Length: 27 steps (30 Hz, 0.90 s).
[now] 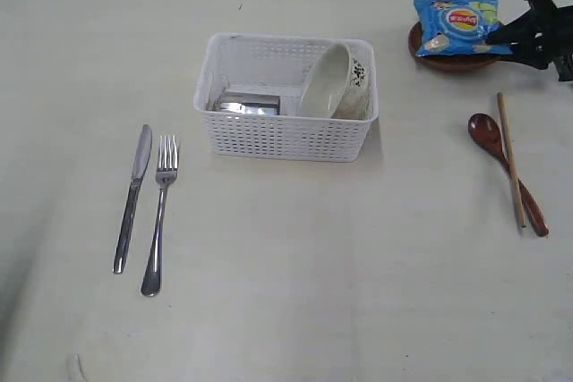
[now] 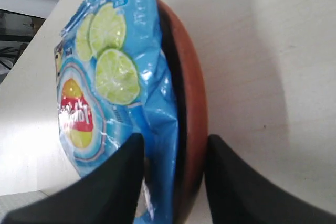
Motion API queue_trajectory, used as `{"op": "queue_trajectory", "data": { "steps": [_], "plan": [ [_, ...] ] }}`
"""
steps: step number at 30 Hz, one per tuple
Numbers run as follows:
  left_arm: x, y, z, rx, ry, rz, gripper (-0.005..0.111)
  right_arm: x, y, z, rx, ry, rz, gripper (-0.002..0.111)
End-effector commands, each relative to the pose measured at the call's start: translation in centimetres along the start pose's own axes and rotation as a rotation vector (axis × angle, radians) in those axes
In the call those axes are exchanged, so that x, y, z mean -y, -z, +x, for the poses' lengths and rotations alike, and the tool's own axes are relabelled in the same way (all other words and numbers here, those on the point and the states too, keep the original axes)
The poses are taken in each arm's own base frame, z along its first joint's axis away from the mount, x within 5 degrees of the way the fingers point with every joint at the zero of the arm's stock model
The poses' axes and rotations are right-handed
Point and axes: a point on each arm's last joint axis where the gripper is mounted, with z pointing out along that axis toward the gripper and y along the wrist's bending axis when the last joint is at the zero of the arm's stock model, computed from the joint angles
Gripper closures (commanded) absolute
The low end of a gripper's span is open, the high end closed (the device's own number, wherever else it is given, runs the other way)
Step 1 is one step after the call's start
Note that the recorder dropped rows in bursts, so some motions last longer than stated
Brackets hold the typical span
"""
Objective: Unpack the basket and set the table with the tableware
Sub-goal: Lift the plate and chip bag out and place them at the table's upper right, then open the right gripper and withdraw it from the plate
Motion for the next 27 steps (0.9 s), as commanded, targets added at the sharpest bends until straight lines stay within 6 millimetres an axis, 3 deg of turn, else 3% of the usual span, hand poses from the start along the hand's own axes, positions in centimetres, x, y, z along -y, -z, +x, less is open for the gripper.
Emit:
{"op": "queue_trajectory", "data": {
  "steps": [1,12,16,20,27],
  "plan": [
    [0.0,0.0,0.1,0.002,-0.005,0.004,0.107,-0.9,1.3,-0.6,0.035,0.051,0.007,0.070],
    [0.0,0.0,0.1,0.002,-0.005,0.004,0.107,-2.9,8.7,-1.9,0.114,0.084,0.099,0.070],
    [0.0,0.0,0.1,0.002,-0.005,0.004,0.107,-5.3,10.0,-2.3,0.159,0.088,0.015,0.070],
    [0.0,0.0,0.1,0.002,-0.005,0.004,0.107,-9.2,9.2,-2.1,0.146,0.126,-0.084,0.070],
    [0.0,0.0,0.1,0.002,-0.005,0.004,0.107,-18.4,3.0,1.1,-0.040,0.348,-0.043,0.070]
  ]
}}
